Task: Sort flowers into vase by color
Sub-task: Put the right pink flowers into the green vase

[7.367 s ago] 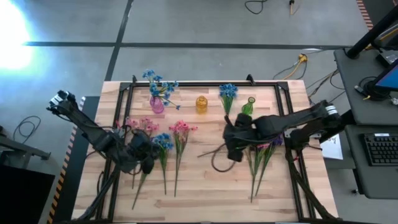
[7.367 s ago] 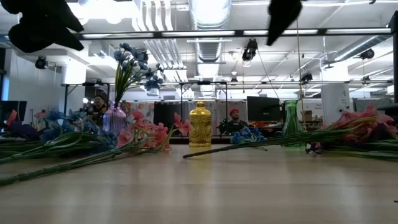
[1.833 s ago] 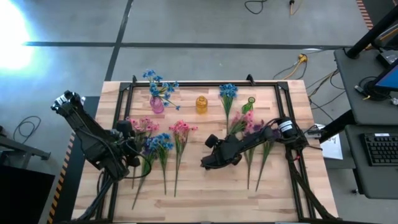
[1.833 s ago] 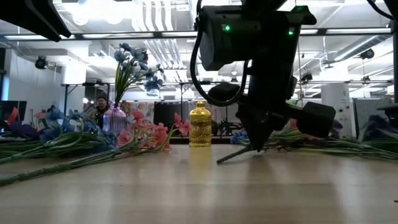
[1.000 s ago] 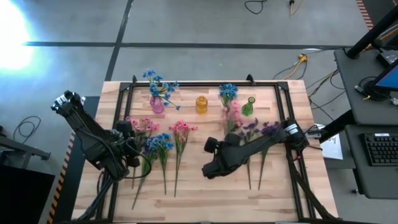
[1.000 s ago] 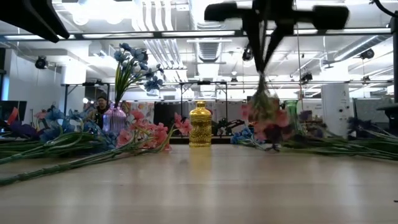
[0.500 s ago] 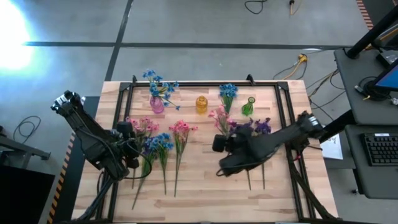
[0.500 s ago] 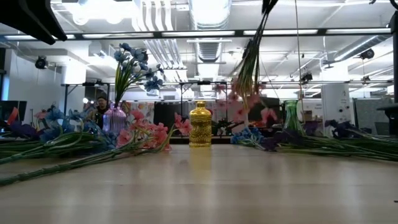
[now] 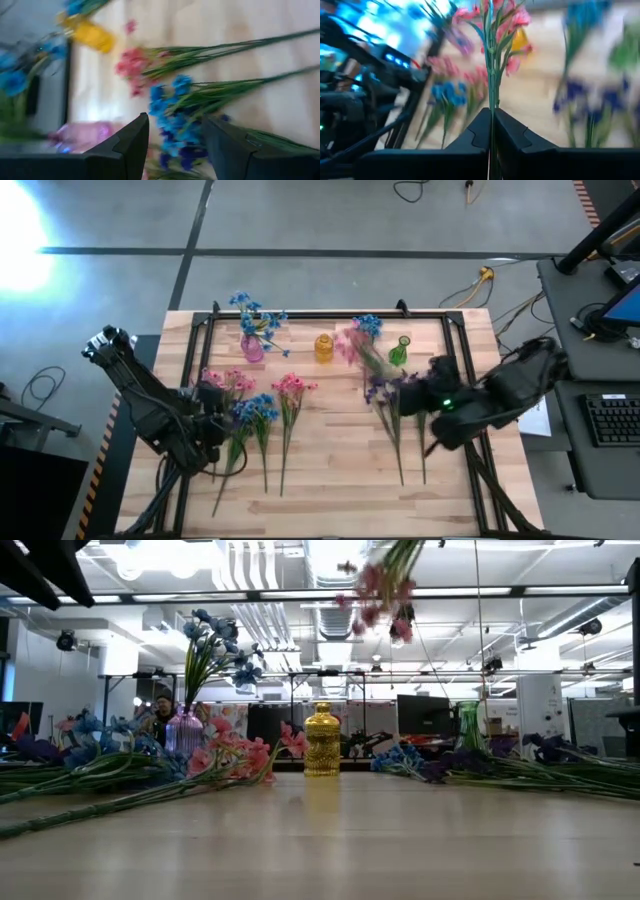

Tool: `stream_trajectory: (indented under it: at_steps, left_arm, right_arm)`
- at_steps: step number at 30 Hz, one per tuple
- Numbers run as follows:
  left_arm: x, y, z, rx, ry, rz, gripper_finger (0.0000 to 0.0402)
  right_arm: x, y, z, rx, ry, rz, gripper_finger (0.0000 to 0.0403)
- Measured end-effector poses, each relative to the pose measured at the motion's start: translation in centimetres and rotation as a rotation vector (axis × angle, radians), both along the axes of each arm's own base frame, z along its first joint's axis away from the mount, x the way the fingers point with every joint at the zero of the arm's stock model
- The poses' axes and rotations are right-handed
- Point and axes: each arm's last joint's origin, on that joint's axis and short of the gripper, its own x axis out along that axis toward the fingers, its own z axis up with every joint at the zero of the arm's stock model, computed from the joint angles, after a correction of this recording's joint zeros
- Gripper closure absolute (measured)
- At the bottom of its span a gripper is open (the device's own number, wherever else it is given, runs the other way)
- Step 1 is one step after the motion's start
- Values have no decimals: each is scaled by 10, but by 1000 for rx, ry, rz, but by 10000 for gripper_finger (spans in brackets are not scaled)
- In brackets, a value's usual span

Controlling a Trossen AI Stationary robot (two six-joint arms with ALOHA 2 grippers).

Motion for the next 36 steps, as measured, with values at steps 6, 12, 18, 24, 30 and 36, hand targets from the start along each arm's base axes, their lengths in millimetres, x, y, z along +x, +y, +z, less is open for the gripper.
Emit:
stream_trajectory:
  at_steps: [6, 12, 18, 24, 30, 36]
  left_arm:
    - [10, -12, 10, -81, -102, -168, 233]
    - [14, -14, 37, -187, -374, -189, 233]
    - [10, -4, 62, -245, -614, -79, 233]
    - [8, -1, 77, -345, -737, -27, 233]
    - [13, -3, 77, -280, -824, 100, 233]
    - [22, -11, 69, -209, -865, 203, 233]
  right_arm:
    - [-10, -5, 7, -427, 21, 78, 390]
    - [-3, -2, -18, -657, 81, 37, 391]
    - [12, 11, -69, -452, 191, 124, 391]
    - [47, 41, -131, -279, 201, 313, 391]
    - [54, 47, -182, -232, 311, 303, 391]
    - [50, 50, -224, -87, 530, 365, 391]
